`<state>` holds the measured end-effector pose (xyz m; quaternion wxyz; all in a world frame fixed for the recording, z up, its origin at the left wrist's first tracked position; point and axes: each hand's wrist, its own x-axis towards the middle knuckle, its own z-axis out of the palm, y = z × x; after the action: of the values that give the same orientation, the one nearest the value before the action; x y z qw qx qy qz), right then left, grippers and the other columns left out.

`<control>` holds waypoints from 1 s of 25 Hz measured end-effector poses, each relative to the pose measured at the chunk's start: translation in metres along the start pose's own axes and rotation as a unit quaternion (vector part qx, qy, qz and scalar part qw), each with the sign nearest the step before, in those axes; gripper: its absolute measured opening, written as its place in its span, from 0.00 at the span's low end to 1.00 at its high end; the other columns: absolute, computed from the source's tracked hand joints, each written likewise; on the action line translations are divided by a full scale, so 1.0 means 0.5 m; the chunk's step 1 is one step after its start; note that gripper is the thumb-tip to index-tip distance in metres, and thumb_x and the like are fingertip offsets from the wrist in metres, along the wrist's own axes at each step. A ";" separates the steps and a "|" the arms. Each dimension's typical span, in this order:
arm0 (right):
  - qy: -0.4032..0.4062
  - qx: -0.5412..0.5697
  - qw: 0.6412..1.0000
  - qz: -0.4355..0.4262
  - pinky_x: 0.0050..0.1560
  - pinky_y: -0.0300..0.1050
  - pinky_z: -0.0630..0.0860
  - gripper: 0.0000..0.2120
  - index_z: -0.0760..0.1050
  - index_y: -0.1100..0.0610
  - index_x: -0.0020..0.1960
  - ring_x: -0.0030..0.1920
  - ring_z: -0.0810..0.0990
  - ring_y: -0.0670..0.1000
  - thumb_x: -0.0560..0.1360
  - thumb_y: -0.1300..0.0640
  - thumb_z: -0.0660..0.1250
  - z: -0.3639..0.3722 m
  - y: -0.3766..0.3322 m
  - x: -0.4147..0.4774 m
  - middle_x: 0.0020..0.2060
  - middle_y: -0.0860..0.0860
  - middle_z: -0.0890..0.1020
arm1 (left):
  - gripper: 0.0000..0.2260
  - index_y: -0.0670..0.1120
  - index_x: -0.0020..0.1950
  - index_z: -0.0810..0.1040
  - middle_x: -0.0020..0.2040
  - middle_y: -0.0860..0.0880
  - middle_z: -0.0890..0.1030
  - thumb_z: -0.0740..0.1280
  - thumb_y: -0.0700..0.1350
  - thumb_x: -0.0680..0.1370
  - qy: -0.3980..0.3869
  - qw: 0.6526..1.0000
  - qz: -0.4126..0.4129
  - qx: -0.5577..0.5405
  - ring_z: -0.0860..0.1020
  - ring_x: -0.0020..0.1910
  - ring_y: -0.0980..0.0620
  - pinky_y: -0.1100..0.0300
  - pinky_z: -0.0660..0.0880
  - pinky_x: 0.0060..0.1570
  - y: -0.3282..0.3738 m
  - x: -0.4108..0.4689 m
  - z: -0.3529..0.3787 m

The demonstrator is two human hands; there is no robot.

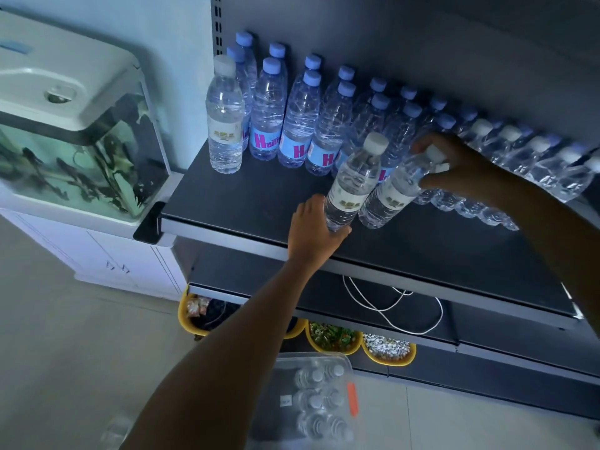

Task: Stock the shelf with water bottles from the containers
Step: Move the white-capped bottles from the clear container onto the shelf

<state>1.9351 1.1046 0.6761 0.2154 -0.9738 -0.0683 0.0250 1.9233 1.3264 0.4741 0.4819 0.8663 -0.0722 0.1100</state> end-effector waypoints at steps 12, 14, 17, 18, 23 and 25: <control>0.162 0.309 0.913 0.211 0.63 0.55 0.78 0.41 0.64 0.54 0.70 0.56 0.81 0.47 0.64 0.54 0.83 0.265 0.047 -0.006 0.59 0.47 0.80 | 0.25 0.47 0.56 0.74 0.52 0.51 0.79 0.77 0.57 0.68 0.030 0.999 -0.019 0.037 0.73 0.56 0.48 0.51 0.70 0.59 -0.004 0.011 -0.023; 0.197 0.298 0.905 0.233 0.66 0.64 0.75 0.42 0.65 0.44 0.66 0.59 0.81 0.51 0.57 0.44 0.82 0.326 0.060 -0.002 0.58 0.44 0.82 | 0.26 0.46 0.57 0.74 0.52 0.50 0.79 0.76 0.59 0.68 0.044 0.996 -0.030 0.071 0.73 0.56 0.47 0.52 0.68 0.59 -0.023 0.023 -0.048; 0.213 0.283 0.907 0.230 0.69 0.69 0.68 0.40 0.65 0.35 0.63 0.62 0.80 0.53 0.56 0.40 0.81 0.372 0.070 0.021 0.58 0.39 0.81 | 0.28 0.46 0.58 0.75 0.54 0.47 0.79 0.76 0.61 0.67 0.091 0.984 -0.044 0.144 0.74 0.57 0.44 0.51 0.68 0.58 -0.065 0.053 -0.096; 0.207 0.271 0.913 0.225 0.70 0.70 0.66 0.40 0.65 0.35 0.64 0.65 0.79 0.54 0.57 0.39 0.80 0.377 0.053 0.029 0.60 0.40 0.81 | 0.29 0.45 0.59 0.75 0.55 0.46 0.78 0.76 0.62 0.67 0.105 0.979 -0.054 0.165 0.74 0.57 0.43 0.50 0.69 0.58 -0.079 0.068 -0.113; 0.158 0.205 0.943 0.210 0.72 0.66 0.65 0.51 0.64 0.47 0.75 0.73 0.70 0.59 0.55 0.34 0.73 0.402 -0.076 0.085 0.71 0.50 0.74 | 0.27 0.45 0.61 0.74 0.55 0.46 0.82 0.75 0.60 0.70 0.133 0.974 -0.111 0.149 0.76 0.59 0.43 0.50 0.67 0.61 -0.123 0.134 -0.163; 0.152 0.233 0.944 0.178 0.70 0.65 0.70 0.49 0.66 0.48 0.73 0.70 0.73 0.58 0.55 0.34 0.73 0.426 -0.113 0.121 0.69 0.50 0.75 | 0.25 0.44 0.61 0.73 0.55 0.45 0.82 0.74 0.57 0.72 0.147 0.973 -0.137 0.111 0.76 0.59 0.42 0.49 0.66 0.61 -0.126 0.139 -0.166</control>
<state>1.9716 1.2527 0.5057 0.4358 -0.8852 0.1472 -0.0702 1.9948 1.4290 0.4829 0.3988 0.8902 0.1314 0.1767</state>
